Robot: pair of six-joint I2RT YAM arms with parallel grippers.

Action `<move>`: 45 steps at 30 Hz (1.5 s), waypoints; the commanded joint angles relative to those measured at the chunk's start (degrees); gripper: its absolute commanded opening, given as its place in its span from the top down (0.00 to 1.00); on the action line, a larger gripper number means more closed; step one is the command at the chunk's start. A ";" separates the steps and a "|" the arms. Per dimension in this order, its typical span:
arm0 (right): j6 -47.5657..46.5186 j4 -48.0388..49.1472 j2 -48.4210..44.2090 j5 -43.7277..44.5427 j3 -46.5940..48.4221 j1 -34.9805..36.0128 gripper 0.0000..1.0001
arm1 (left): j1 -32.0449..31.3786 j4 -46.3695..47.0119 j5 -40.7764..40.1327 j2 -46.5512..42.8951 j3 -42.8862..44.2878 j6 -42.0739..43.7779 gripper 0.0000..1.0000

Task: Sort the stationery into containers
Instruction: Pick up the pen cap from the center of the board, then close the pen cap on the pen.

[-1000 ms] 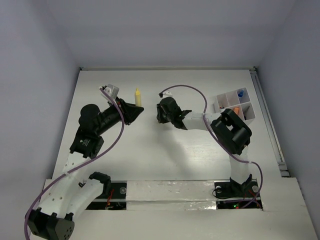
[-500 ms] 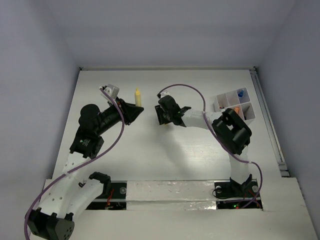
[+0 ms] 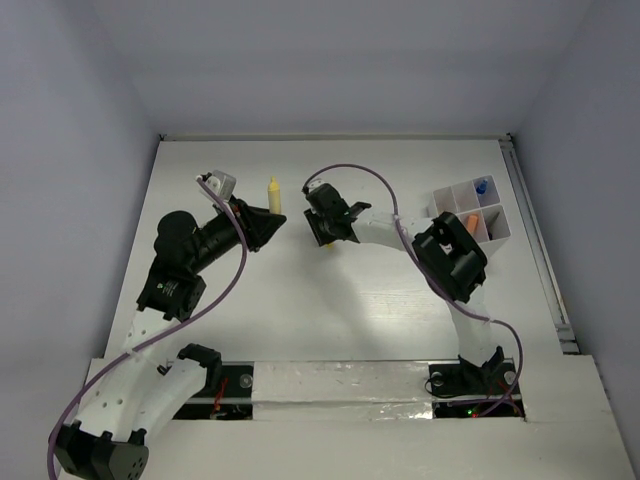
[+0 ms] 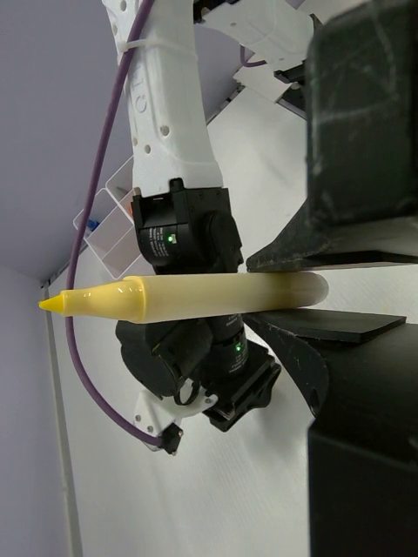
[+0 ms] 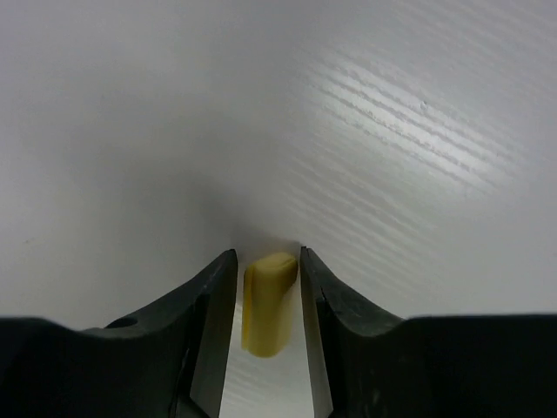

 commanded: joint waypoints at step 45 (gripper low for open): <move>48.09 88.34 -27.83 -47.17 -14.89 -4.13 1.00 | -0.29 25.86 21.49 1.29 -6.26 -15.91 1.00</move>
